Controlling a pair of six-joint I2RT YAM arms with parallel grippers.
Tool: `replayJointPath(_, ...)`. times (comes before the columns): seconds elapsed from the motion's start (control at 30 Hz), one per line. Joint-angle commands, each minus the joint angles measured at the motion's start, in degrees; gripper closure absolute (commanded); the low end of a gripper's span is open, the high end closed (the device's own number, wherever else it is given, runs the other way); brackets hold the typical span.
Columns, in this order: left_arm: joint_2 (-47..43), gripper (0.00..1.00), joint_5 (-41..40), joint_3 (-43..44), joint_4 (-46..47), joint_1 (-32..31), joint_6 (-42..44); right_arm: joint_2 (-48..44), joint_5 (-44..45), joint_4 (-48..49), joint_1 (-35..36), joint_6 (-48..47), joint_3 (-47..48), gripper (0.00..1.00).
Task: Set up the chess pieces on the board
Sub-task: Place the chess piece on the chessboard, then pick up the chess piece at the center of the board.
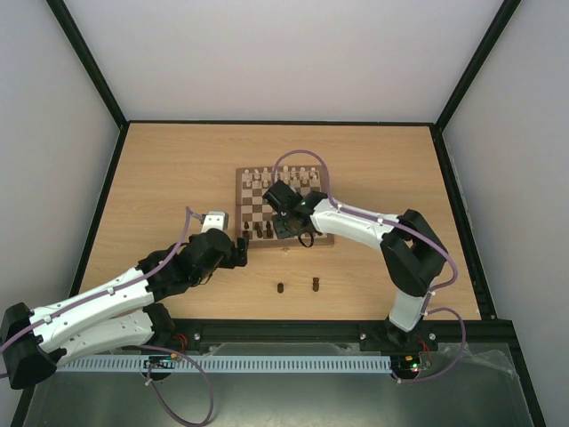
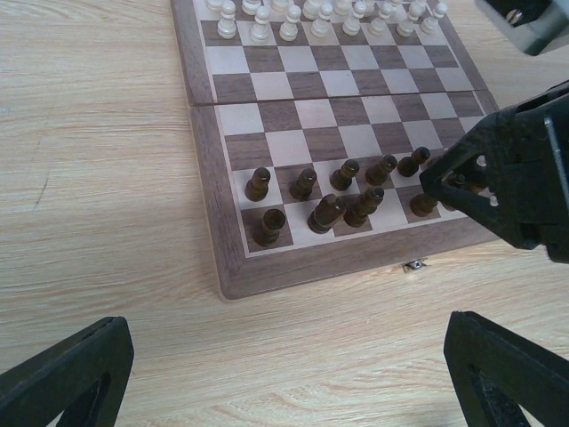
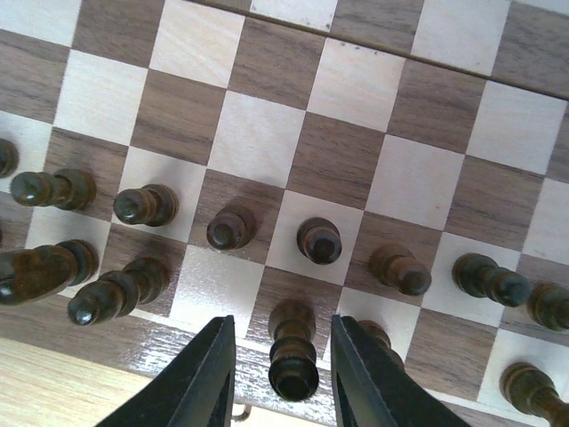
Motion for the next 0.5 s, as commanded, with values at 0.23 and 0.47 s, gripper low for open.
replayJointPath(0.23, -0.03, 0.01, -0.9, 0.58, -0.14, 0.31, -0.22, -12.54, 0.65, -3.03, -0.03, 0.84, -3.72, 0.49)
replayJointPath(0.47, -0.17, 0.01, -1.52, 0.57, -0.41, 0.34, -0.61, -20.94, -0.65, -3.33, 4.99, 2.88, -13.64, 0.26)
